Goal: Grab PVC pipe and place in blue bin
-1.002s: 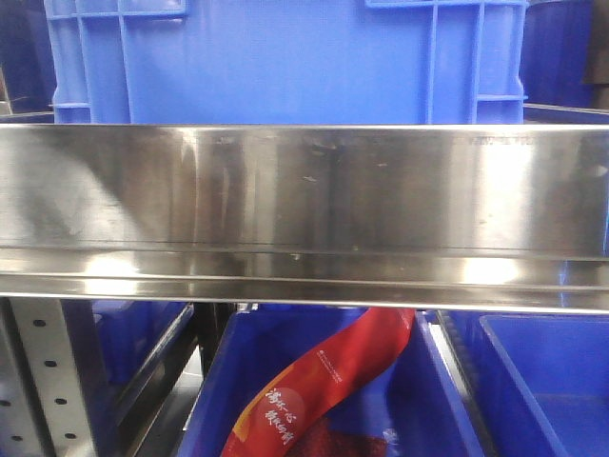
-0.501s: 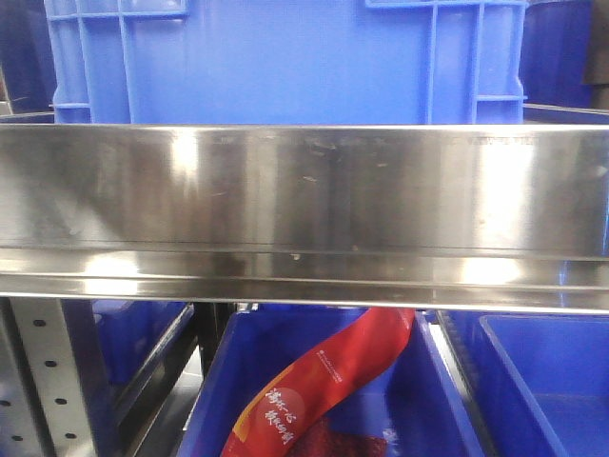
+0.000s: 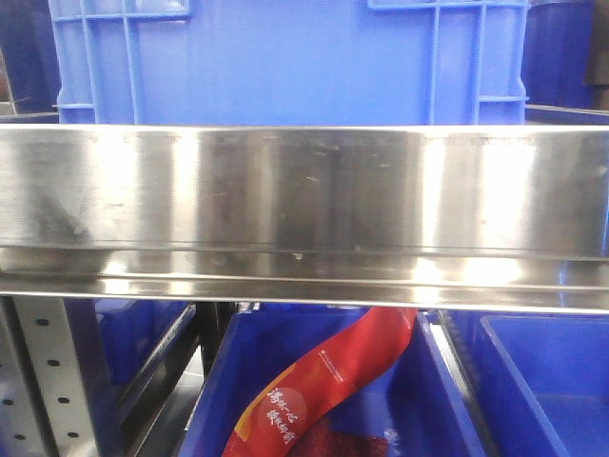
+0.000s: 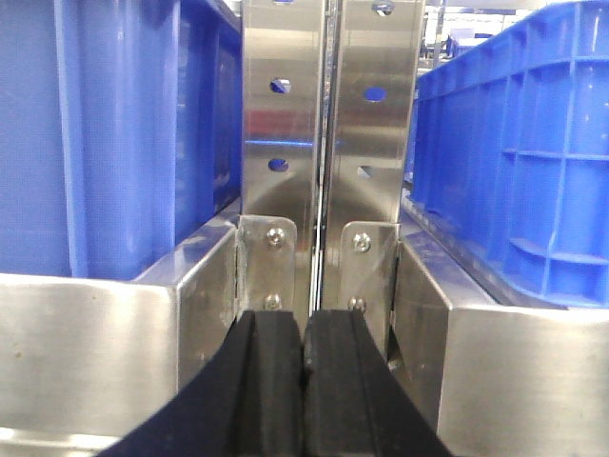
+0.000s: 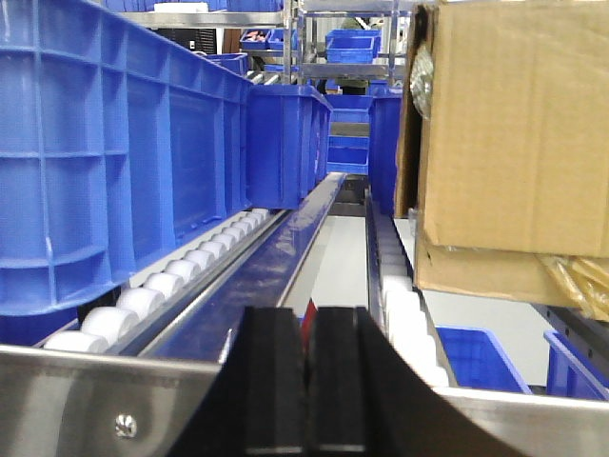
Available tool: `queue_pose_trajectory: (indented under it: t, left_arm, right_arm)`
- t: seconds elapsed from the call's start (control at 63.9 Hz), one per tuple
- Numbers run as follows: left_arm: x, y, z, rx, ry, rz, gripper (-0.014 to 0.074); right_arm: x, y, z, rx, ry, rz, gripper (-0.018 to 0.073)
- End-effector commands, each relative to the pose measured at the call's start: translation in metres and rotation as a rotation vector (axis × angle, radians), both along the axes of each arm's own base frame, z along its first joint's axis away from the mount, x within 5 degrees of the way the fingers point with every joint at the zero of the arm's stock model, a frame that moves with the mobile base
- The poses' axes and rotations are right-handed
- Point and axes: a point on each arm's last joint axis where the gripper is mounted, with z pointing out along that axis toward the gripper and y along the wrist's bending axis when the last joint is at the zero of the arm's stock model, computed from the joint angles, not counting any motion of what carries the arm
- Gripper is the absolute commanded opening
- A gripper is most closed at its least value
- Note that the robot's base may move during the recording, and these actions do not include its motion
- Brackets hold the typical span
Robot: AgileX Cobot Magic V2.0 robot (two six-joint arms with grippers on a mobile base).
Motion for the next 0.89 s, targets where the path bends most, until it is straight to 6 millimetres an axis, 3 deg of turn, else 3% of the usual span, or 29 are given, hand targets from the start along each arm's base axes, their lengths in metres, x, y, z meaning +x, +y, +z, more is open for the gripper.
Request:
queue_pose_trajectory:
  t: [0.0, 0.877]
  left_arm:
    - [-0.001, 0.0001, 0.0039, 0.002, -0.046, 0.003, -0.0111]
    - [-0.0011, 0.0001, 0.0046, 0.002, -0.054, 0.003, -0.0111]
  right_arm:
    - [-0.0004, -0.0002, 0.0021, -0.006, -0.022, -0.005, -0.0168]
    - [-0.0004, -0.0002, 0.0023, -0.006, -0.024, -0.005, -0.0168]
